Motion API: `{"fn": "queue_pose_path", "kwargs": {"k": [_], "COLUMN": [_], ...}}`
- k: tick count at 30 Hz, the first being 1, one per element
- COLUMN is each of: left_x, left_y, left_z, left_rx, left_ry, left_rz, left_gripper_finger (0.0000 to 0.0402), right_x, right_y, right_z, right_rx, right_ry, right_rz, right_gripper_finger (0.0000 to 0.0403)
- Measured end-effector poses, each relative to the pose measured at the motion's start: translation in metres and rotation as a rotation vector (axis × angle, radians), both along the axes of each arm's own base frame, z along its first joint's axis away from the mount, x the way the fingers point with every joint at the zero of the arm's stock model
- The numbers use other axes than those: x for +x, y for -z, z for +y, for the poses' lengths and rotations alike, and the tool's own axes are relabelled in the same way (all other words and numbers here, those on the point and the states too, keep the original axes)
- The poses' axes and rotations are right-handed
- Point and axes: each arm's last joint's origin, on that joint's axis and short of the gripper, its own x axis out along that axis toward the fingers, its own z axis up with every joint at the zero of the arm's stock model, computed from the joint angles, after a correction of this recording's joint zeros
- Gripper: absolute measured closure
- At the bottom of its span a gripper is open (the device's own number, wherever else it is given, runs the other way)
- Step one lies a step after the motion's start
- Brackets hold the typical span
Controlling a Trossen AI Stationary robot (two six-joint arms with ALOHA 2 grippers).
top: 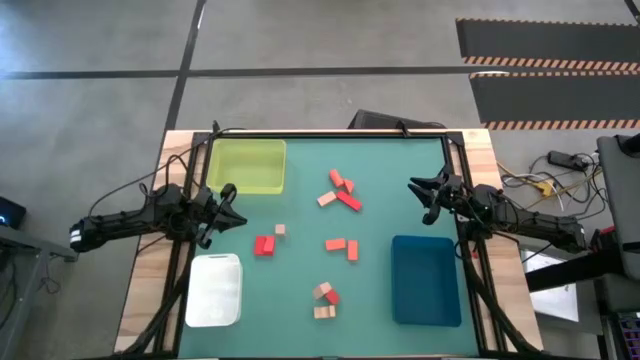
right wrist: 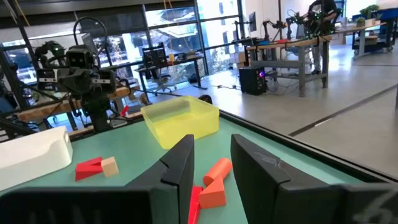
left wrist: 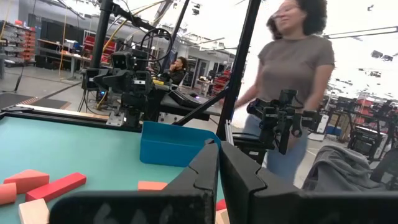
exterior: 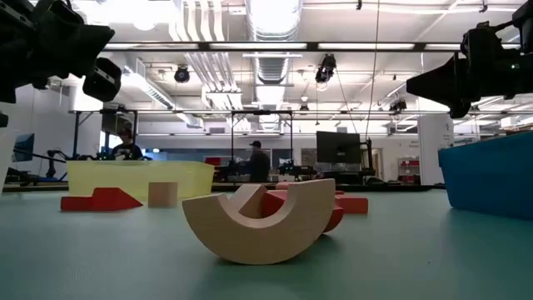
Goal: Sort & place blocks by color
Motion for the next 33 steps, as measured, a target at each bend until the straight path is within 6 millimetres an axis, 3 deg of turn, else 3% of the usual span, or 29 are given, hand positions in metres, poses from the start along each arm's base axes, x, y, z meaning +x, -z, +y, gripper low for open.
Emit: {"fn": "queue_pose_path", "kwargs": {"k": [24, 33], "left_x": [0.0, 0.0], "left_y": [0.0, 0.0], "left_z": [0.0, 0.0], "left_rx": [0.0, 0.0], "left_ry": [0.0, 0.0], "left_rz": [0.0, 0.0], "left_gripper_finger": [0.0402, 0.0402], "right_x": [0.0, -0.0001], "right_y": [0.0, -0.0001], "right_z": [0.0, -0.0002], "right_rx": [-0.005, -0.415], "right_ry": [0.0, 0.017], "right_rz": [0.002, 0.187], "right_gripper_finger": [0.0307, 0.0307]}}
